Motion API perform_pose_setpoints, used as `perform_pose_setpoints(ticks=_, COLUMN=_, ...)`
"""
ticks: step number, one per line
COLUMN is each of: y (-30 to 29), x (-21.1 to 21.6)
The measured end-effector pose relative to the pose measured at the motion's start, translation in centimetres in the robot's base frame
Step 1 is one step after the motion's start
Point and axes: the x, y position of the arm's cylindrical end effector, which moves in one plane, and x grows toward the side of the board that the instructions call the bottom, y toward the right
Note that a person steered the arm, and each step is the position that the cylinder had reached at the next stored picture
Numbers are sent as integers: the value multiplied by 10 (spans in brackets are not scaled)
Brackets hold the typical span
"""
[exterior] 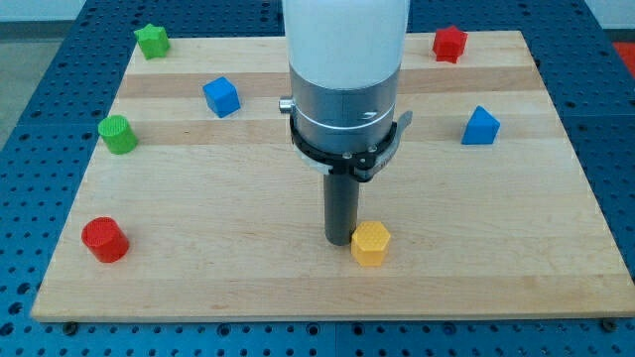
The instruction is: Move your arm to the bottom of the cube
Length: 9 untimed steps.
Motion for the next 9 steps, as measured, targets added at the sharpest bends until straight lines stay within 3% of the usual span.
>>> perform_pose_setpoints(ticks=1, y=-4, x=-20)
perform_pose_setpoints(ticks=3, y=-37, x=-120)
perform_pose_setpoints(ticks=7, y=-129, x=-148)
perform_pose_setpoints(ticks=9, y=-131, x=-179)
